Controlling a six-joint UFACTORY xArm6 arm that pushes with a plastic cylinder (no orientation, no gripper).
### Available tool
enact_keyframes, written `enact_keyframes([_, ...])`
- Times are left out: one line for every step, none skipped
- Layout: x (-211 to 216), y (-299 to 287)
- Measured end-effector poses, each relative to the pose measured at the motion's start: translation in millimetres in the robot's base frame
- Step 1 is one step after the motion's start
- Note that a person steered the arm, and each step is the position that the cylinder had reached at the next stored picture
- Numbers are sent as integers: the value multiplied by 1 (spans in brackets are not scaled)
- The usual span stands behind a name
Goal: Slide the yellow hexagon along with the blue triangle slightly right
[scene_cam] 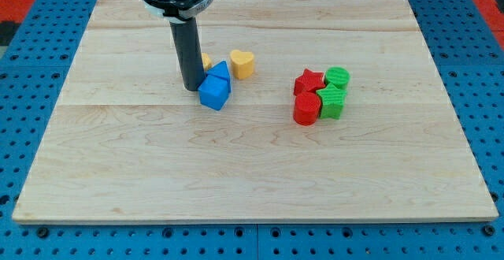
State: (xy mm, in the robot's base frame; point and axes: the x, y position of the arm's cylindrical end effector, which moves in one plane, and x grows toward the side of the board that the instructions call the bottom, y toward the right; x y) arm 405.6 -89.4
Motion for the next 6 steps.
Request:
enact_keyframes([25,-10])
enact_keyframes([16,-39])
enact_keyframes([-21,-60])
enact_keyframes([-35,-67])
enact_keyframes([-35,-39])
enact_keyframes([-40,-25])
